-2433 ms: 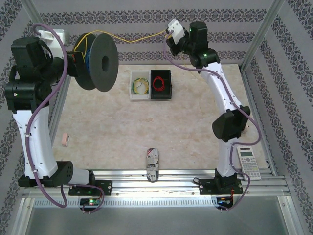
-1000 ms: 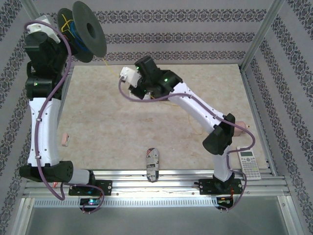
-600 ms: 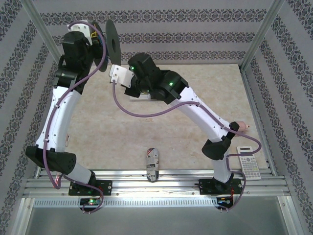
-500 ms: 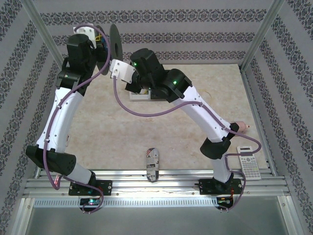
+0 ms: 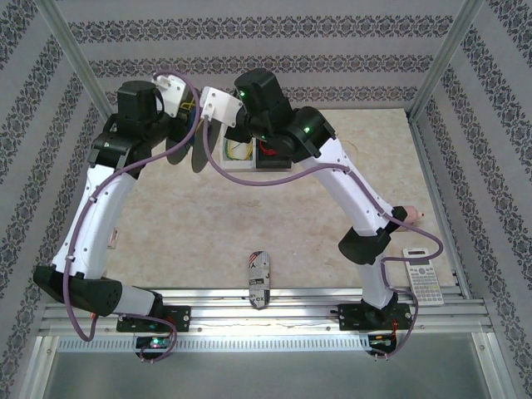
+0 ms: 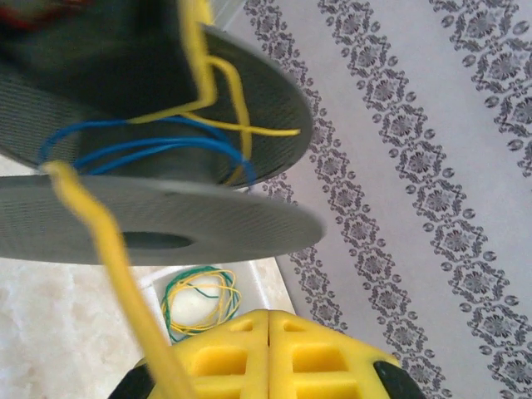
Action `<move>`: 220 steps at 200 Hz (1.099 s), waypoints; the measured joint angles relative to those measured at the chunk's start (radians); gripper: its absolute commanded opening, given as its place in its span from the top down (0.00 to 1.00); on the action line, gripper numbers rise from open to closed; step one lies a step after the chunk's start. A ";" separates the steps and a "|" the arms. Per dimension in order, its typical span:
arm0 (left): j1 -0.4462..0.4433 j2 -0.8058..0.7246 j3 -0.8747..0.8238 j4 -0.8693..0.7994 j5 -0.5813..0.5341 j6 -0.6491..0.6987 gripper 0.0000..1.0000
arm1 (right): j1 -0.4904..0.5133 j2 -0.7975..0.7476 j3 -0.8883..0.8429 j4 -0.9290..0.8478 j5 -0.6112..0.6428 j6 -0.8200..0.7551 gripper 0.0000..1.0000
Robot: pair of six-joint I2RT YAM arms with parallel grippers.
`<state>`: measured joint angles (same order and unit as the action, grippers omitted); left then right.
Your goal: Wrap the cables
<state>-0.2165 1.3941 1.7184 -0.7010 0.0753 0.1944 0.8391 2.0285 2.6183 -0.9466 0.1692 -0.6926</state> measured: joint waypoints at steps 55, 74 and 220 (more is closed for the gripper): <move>-0.034 -0.047 -0.024 -0.106 0.070 0.130 1.00 | -0.047 0.030 0.025 -0.011 -0.043 -0.012 1.00; -0.045 -0.074 -0.043 -0.114 0.105 0.161 1.00 | -0.078 0.040 0.025 -0.016 -0.080 -0.015 1.00; -0.051 -0.226 0.033 -0.139 0.344 0.270 1.00 | -0.439 0.112 -0.089 0.142 -0.431 0.101 0.79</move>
<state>-0.2672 1.1679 1.7515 -0.8402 0.4194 0.4644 0.4000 2.1403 2.5298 -0.8047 -0.2615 -0.5919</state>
